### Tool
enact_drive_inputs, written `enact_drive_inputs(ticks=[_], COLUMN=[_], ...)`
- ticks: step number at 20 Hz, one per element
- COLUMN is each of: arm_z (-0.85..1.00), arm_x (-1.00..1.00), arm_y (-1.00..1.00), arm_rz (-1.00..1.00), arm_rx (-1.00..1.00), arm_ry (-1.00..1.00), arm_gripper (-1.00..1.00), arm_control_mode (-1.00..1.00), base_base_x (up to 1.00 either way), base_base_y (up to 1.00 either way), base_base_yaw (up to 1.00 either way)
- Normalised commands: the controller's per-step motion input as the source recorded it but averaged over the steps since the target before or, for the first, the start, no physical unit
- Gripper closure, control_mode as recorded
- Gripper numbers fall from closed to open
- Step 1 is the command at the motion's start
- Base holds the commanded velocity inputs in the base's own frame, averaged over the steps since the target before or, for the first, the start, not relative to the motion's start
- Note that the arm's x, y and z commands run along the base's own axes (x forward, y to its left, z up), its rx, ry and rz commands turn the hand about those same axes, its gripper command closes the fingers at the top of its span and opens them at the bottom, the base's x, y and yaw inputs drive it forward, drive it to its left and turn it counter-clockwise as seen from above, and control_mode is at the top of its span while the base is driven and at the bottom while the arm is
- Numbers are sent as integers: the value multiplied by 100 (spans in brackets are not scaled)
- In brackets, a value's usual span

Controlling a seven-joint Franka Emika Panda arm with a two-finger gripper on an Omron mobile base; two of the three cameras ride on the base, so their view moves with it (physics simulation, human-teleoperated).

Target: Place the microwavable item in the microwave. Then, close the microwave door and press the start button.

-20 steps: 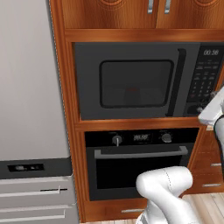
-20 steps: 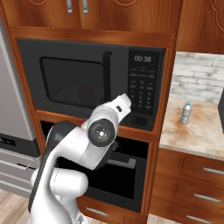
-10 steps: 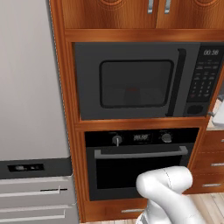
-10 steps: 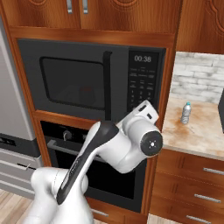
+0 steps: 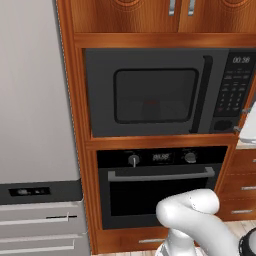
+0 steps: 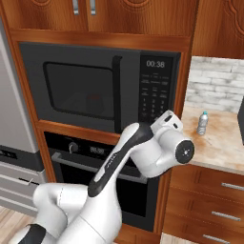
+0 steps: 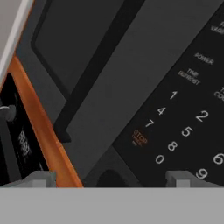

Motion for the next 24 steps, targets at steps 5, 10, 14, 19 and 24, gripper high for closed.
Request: enact_drive_inputs(ticks=[5, 10, 14, 19, 24], arm_z=[-23, -17, -12, -15, -15], arm_x=[58, 27, 18, 29, 28], arm_y=[-2, -22, -25, -11, -5], arm_rz=[2, 0, 0, 0, 0], arm_rx=[0, 0, 0, 0, 0], arm_ry=[0, 0, 0, 0, 0], arm_gripper=[-100, -100, -100, -100, -100], arm_control_mode=[-100, -100, -100, -100, -100], base_base_x=[0, 0, 0, 0, 0], base_base_y=[0, 0, 0, 0, 0], base_base_yaw=[0, 0, 0, 0, 0])
